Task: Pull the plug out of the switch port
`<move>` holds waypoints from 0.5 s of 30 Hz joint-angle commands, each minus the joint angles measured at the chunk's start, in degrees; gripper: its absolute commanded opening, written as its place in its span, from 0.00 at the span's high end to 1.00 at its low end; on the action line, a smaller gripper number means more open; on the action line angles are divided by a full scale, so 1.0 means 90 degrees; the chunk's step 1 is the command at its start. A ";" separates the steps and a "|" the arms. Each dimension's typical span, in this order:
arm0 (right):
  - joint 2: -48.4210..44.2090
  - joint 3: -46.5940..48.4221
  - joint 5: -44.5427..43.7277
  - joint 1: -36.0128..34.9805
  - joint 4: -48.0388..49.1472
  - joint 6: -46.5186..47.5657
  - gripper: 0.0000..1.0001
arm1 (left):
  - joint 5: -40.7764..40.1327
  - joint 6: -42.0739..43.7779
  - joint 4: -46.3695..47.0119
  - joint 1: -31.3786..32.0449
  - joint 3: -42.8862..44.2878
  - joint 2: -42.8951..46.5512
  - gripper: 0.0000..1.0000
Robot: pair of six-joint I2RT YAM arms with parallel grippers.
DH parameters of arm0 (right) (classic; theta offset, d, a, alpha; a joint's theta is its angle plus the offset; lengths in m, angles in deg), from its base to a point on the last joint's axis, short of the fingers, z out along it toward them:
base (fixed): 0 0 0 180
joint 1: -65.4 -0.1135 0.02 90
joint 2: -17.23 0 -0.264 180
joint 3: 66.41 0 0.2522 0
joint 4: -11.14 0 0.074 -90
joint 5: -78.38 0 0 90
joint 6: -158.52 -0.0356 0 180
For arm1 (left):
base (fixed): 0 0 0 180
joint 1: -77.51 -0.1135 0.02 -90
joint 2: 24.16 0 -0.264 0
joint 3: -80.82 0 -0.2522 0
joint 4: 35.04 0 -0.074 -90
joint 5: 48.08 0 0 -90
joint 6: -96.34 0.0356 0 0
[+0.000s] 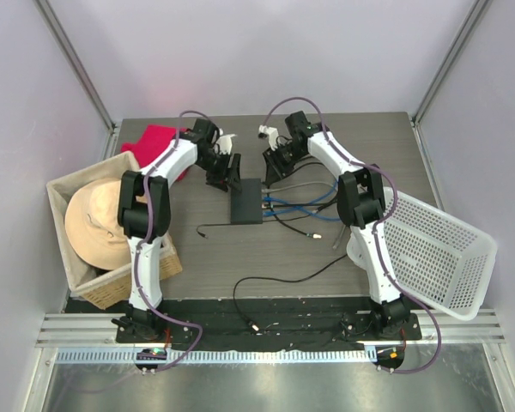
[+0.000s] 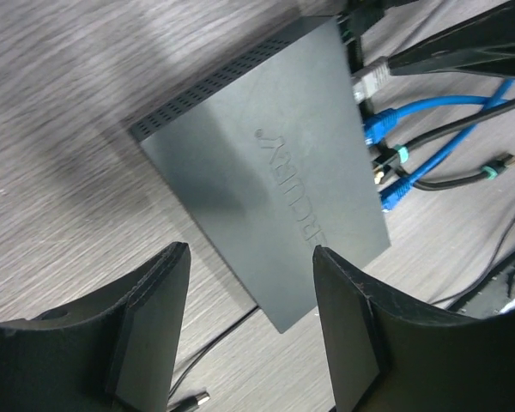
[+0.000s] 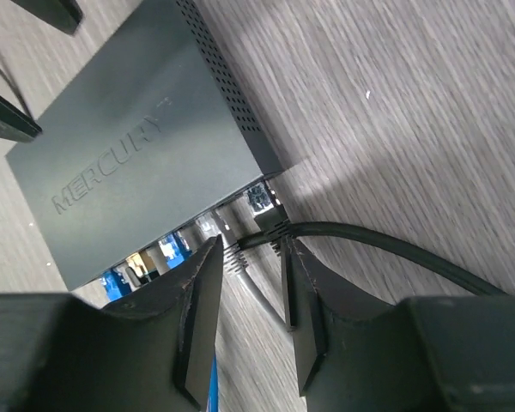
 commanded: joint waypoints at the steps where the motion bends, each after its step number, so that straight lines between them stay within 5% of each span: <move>1: -0.0081 0.0268 0.0620 0.0038 -0.0068 -0.0135 0.59 | 0.0502 -0.0187 0.0100 -0.0046 0.0027 -0.0116 0.38; 15: 0.0027 0.0091 0.0737 0.0184 0.0380 -0.0847 0.60 | 0.0327 -0.0392 0.0159 -0.0026 0.0067 -0.0897 0.47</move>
